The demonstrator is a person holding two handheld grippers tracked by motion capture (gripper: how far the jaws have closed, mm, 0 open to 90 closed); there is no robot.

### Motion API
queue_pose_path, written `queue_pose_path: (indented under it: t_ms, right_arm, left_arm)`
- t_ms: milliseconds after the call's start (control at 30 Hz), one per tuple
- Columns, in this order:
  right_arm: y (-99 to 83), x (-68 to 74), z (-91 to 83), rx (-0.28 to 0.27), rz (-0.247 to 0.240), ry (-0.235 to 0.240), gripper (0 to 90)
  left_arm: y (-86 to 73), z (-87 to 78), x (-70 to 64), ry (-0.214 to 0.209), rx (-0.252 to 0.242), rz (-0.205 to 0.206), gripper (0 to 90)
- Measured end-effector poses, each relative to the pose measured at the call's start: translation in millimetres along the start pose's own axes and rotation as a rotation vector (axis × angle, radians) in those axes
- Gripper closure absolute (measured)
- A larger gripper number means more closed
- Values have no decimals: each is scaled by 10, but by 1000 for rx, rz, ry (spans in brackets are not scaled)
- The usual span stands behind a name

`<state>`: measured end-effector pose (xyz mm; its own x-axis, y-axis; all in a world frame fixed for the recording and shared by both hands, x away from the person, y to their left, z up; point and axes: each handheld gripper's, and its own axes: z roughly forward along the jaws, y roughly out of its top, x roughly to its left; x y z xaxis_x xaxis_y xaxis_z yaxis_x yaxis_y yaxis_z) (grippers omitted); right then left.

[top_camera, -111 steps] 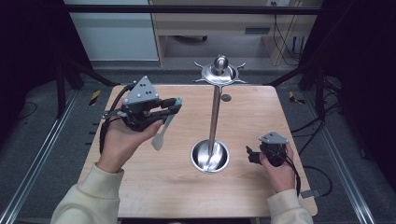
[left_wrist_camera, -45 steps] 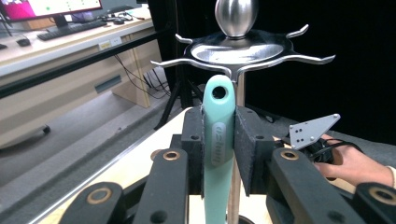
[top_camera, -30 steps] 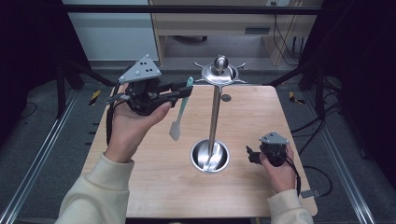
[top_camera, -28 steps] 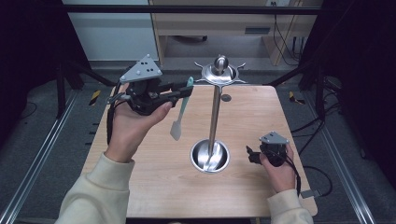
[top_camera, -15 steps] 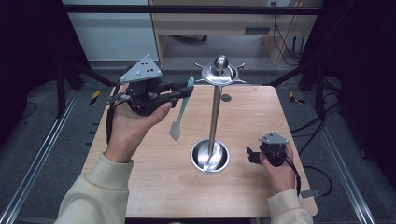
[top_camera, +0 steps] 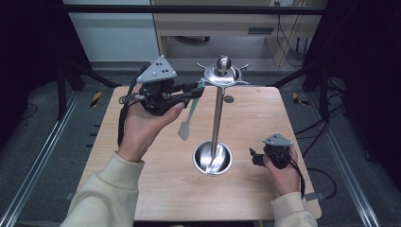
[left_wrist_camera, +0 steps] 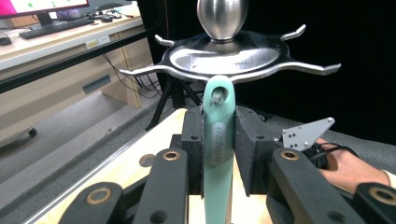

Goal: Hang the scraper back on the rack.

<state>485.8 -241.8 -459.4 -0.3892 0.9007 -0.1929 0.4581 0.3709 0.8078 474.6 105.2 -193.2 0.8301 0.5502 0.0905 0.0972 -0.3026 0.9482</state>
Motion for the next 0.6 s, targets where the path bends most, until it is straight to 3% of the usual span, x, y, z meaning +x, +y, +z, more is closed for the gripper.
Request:
queue_pose_path:
  t_ms: [467,600]
  right_arm:
    - [0,6,1,5,3,2,113]
    - [0,6,1,4,4,3,112]
  left_arm:
    - [-32,9,-7,-3,-20,2,740]
    - [-60,-49,-16,14,-30,14,729]
